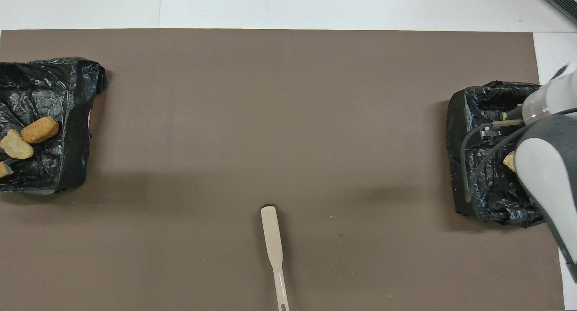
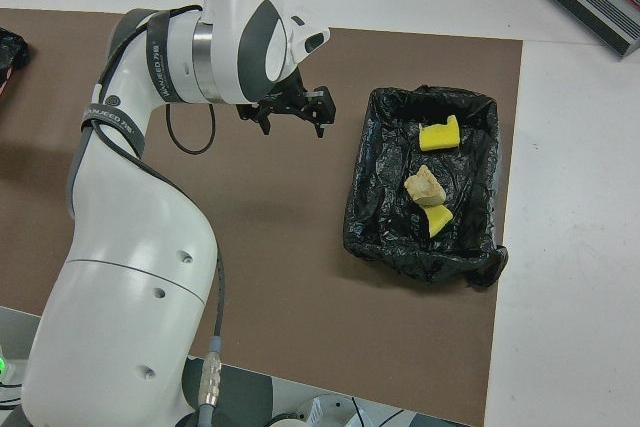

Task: Sweep and dump trash in bin
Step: 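Lift the emptied dustpan out of the bin with the left gripper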

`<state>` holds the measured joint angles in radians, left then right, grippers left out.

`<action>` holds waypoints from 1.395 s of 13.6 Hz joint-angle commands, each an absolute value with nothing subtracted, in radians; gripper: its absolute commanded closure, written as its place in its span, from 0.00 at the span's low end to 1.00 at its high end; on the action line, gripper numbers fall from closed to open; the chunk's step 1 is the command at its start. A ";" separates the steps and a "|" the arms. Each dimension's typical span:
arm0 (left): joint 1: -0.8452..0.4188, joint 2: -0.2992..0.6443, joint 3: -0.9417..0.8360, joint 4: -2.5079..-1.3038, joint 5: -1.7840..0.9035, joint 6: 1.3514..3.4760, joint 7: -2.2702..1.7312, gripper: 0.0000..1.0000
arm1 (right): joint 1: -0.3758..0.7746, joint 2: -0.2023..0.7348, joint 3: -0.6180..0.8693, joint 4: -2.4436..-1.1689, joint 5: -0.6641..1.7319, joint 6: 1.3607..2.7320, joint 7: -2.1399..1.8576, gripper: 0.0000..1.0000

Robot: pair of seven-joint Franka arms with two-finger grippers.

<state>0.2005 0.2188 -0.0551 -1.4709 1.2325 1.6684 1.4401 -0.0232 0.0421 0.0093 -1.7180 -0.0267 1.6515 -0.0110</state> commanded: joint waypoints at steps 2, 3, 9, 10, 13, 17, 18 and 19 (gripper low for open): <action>0.144 0.198 -0.049 -1.480 1.288 1.599 1.414 1.00 | -0.023 -0.020 -0.028 -1.691 -0.026 1.585 -0.002 0.00; 0.124 0.198 -0.049 -1.483 1.327 1.582 1.392 1.00 | -0.026 -0.026 -0.032 -1.686 -0.025 1.574 0.011 0.00; 0.028 0.258 -0.051 -1.620 1.419 1.502 1.139 1.00 | -0.014 -0.049 -0.049 -1.689 0.023 1.588 0.014 0.00; 0.035 0.258 -0.051 -1.618 1.425 1.499 1.140 1.00 | -0.015 -0.049 -0.049 -1.689 0.025 1.588 0.014 0.00; 0.028 0.259 -0.049 -1.612 1.457 1.470 1.141 1.00 | -0.015 -0.049 -0.049 -1.689 0.025 1.588 0.012 0.00; 0.000 0.244 -0.052 -1.594 1.479 1.430 1.144 1.00 | -0.015 -0.049 -0.049 -1.689 0.025 1.588 0.014 0.00; -0.015 0.226 -0.061 -1.585 1.421 1.434 1.144 1.00 | -0.015 -0.049 -0.049 -1.689 0.025 1.588 0.012 0.00; -0.017 0.224 -0.061 -1.557 1.332 1.439 1.140 1.00 | -0.015 -0.049 -0.049 -1.689 0.025 1.588 0.012 0.00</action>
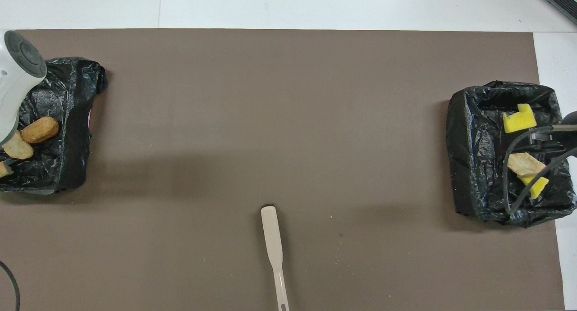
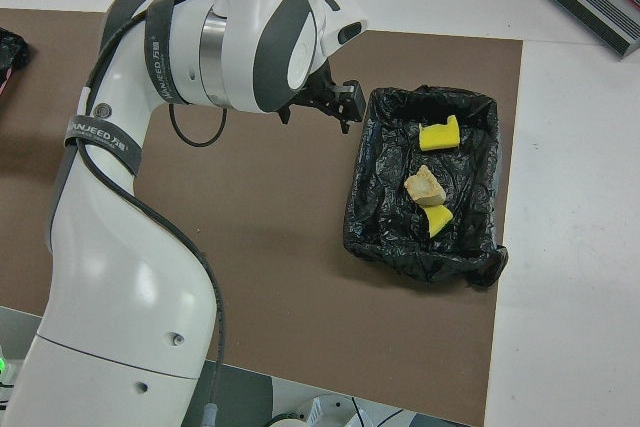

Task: Sweep and dump trash in bin
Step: 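Lift the emptied dustpan out of the bin with the left gripper, then set the dustpan down on the table center with the left gripper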

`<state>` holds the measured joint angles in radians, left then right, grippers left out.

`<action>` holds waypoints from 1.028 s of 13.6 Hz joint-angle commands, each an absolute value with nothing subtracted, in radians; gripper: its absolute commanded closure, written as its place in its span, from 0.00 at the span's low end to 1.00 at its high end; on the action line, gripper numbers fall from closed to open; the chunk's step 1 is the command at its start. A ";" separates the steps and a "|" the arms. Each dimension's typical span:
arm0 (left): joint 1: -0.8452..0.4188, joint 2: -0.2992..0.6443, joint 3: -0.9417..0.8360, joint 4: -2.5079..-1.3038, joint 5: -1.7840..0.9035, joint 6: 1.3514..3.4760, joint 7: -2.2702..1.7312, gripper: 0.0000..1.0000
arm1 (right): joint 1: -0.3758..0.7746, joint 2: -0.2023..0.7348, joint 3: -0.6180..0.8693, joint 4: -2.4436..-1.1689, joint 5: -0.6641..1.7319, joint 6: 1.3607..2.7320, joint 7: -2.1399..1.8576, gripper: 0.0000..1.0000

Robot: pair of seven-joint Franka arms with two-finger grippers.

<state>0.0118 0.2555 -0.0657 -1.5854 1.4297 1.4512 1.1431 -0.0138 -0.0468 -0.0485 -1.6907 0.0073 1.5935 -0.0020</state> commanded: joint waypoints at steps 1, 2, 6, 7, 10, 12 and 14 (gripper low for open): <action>-0.026 0.225 -0.063 -1.545 1.242 1.440 1.132 1.00 | -0.015 -0.049 -0.049 -1.689 0.025 1.588 0.012 0.00; -0.049 0.229 -0.066 -1.542 1.162 1.451 1.128 1.00 | -0.015 -0.049 -0.049 -1.689 0.025 1.588 0.012 0.00; -0.045 0.227 -0.066 -1.539 0.669 1.599 0.927 1.00 | -0.015 -0.049 -0.049 -1.689 0.025 1.588 0.012 0.00; -0.048 0.227 -0.064 -1.552 0.569 1.650 0.884 1.00 | -0.015 -0.049 -0.049 -1.689 0.025 1.588 0.012 0.00; -0.104 0.282 -0.067 -1.578 0.409 1.719 0.632 1.00 | -0.015 -0.049 -0.049 -1.689 0.025 1.588 0.014 0.00; -0.139 0.290 -0.067 -1.611 0.309 1.779 0.498 1.00 | -0.015 -0.049 -0.049 -1.689 0.025 1.588 0.012 0.00; -0.199 0.316 -0.066 -1.611 0.202 1.807 0.274 1.00 | -0.015 -0.049 -0.049 -1.689 0.025 1.589 0.014 0.00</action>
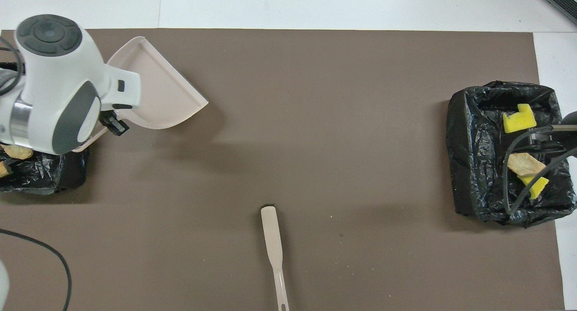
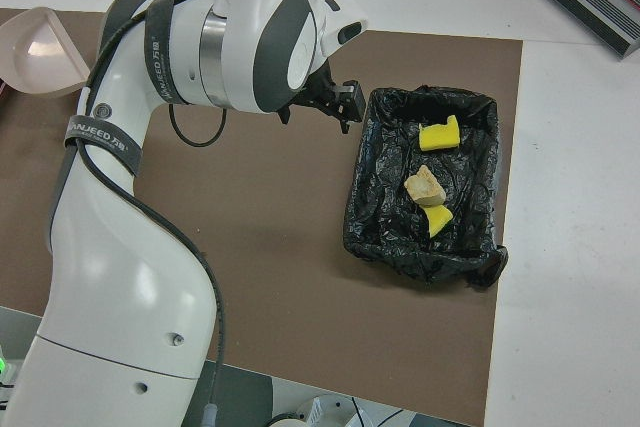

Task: Sweep and dump trash in bin
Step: 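Set the dustpan down on the table center with the left gripper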

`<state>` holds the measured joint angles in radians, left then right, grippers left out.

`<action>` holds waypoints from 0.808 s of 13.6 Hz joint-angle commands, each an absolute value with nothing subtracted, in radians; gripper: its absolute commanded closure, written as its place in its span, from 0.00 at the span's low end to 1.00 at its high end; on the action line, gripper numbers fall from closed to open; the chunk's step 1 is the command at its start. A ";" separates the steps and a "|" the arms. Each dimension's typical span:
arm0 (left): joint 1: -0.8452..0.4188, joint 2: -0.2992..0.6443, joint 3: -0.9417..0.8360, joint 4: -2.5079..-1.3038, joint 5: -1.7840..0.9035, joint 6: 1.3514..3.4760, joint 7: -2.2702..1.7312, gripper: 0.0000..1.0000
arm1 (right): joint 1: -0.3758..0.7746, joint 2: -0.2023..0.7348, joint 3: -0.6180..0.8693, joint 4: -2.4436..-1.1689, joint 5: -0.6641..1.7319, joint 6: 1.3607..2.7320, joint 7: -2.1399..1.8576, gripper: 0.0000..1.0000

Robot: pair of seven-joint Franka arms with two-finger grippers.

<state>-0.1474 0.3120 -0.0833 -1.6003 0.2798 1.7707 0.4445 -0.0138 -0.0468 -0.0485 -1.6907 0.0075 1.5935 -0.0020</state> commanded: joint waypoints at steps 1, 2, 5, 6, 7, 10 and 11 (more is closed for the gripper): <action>-0.245 0.333 -0.066 -1.611 0.155 1.840 0.142 1.00 | -0.015 -0.049 -0.049 -1.689 0.025 1.588 0.012 0.00; -0.293 0.344 -0.066 -1.606 0.140 1.853 0.044 1.00 | -0.015 -0.049 -0.049 -1.689 0.025 1.588 0.012 0.00; -0.405 0.389 -0.066 -1.582 0.000 1.917 -0.306 1.00 | -0.015 -0.049 -0.049 -1.689 0.025 1.589 0.012 0.00; -0.446 0.400 -0.066 -1.572 -0.002 1.936 -0.354 1.00 | -0.015 -0.049 -0.049 -1.689 0.025 1.588 0.012 0.00; -0.480 0.405 -0.066 -1.572 -0.003 1.953 -0.409 1.00 | -0.015 -0.049 -0.049 -1.689 0.025 1.588 0.012 0.00; -0.529 0.463 -0.067 -1.572 -0.049 1.995 -0.523 1.00 | -0.015 -0.049 -0.049 -1.689 0.025 1.588 0.014 0.00; -0.531 0.472 -0.067 -1.572 -0.069 2.025 -0.547 1.00 | -0.015 -0.049 -0.049 -1.689 0.025 1.588 0.012 0.00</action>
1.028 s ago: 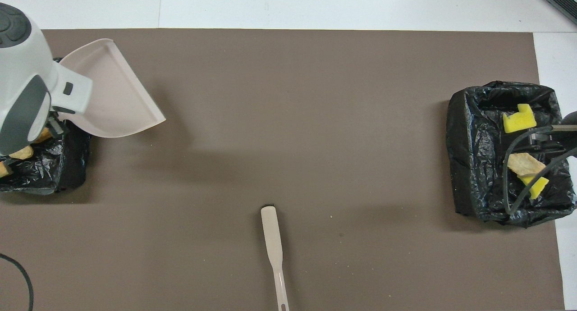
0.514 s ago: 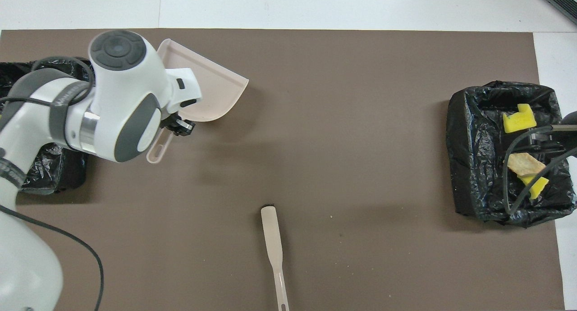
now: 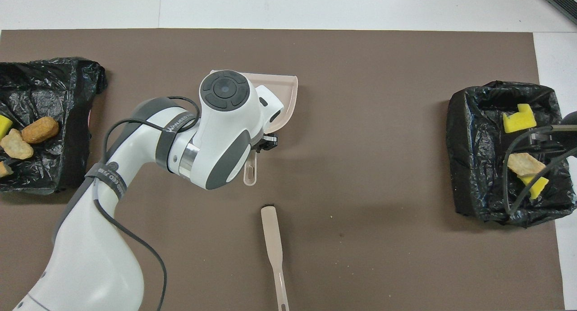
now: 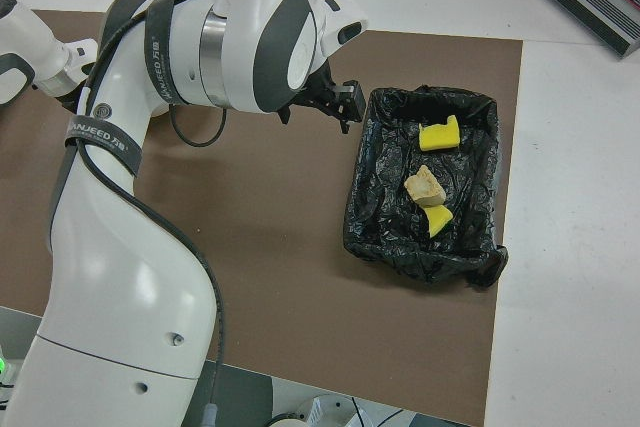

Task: Sweep and dump trash in bin
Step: 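Set the dustpan down on the table center with the left gripper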

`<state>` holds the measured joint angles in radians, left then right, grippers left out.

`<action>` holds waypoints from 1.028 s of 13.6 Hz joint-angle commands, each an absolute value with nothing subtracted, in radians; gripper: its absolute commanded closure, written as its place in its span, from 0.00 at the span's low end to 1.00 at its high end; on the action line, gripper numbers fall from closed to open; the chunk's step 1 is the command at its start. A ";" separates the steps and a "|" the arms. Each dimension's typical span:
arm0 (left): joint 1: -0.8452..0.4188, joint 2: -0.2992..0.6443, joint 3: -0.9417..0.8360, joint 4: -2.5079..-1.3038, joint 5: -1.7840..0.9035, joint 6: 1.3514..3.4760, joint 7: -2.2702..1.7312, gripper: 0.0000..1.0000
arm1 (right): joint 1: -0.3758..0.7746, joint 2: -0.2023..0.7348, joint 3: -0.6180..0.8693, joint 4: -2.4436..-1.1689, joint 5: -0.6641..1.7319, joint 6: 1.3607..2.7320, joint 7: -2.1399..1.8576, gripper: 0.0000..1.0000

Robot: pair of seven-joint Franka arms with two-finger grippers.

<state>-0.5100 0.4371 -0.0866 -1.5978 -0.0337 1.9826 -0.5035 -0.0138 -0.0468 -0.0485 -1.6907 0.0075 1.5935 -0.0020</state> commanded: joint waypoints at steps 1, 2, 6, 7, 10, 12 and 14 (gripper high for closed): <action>-0.531 0.479 -0.067 -1.575 -0.086 2.049 -0.561 1.00 | -0.015 -0.049 -0.049 -1.689 0.025 1.588 0.012 0.00; -0.529 0.480 -0.067 -1.583 -0.092 2.063 -0.561 0.72 | -0.015 -0.049 -0.049 -1.689 0.025 1.588 0.012 0.00; -0.526 0.473 -0.066 -1.585 -0.091 2.063 -0.558 0.00 | -0.015 -0.049 -0.049 -1.689 0.025 1.588 0.012 0.00; -0.516 0.462 -0.066 -1.583 -0.086 2.059 -0.540 0.00 | -0.015 -0.049 -0.049 -1.689 0.025 1.588 0.012 0.00; -0.480 0.387 -0.040 -1.585 -0.077 2.045 -0.401 0.00 | -0.015 -0.049 -0.049 -1.689 0.025 1.589 0.014 0.00; -0.440 0.319 -0.037 -1.598 -0.074 2.014 -0.370 0.00 | -0.017 -0.049 -0.051 -1.689 0.012 1.589 0.015 0.00; -0.388 0.243 -0.032 -1.600 -0.046 1.958 -0.287 0.00 | -0.015 -0.048 -0.051 -1.686 0.000 1.589 -0.014 0.00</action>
